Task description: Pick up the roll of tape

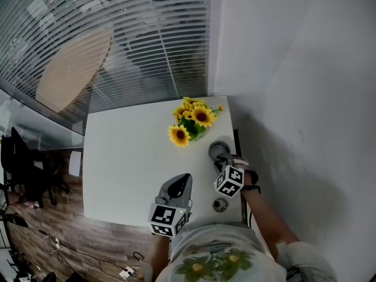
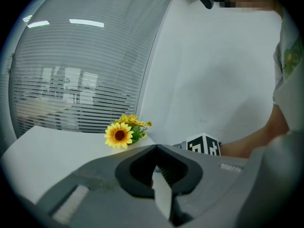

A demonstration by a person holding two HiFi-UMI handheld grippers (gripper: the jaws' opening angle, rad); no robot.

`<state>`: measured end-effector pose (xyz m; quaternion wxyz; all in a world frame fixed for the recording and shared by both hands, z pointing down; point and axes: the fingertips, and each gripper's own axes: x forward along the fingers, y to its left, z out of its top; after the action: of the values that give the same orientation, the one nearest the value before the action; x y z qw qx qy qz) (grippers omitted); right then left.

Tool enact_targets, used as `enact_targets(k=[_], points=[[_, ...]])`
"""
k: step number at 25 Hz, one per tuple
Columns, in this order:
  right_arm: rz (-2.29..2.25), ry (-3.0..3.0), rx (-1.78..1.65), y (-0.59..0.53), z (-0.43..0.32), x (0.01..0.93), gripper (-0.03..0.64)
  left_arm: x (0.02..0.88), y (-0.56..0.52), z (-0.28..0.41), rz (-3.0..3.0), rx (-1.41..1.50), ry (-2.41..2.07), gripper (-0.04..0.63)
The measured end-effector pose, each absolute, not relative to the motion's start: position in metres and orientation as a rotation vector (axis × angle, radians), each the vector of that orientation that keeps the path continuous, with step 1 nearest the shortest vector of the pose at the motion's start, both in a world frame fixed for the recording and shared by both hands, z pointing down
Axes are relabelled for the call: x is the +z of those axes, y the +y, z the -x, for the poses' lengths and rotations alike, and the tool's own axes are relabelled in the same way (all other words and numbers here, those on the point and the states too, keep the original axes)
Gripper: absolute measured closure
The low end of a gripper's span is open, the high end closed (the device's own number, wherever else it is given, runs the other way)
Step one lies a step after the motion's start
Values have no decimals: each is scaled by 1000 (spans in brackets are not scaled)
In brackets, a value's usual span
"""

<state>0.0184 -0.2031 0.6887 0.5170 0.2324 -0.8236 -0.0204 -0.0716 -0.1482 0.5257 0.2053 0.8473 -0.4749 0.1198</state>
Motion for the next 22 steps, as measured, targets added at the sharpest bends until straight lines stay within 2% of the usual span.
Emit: enact_targets(k=[22], points=[[-446,-1937,-75,-187,-19,689,552,522,-144,70,-2373,331,-1323,591]])
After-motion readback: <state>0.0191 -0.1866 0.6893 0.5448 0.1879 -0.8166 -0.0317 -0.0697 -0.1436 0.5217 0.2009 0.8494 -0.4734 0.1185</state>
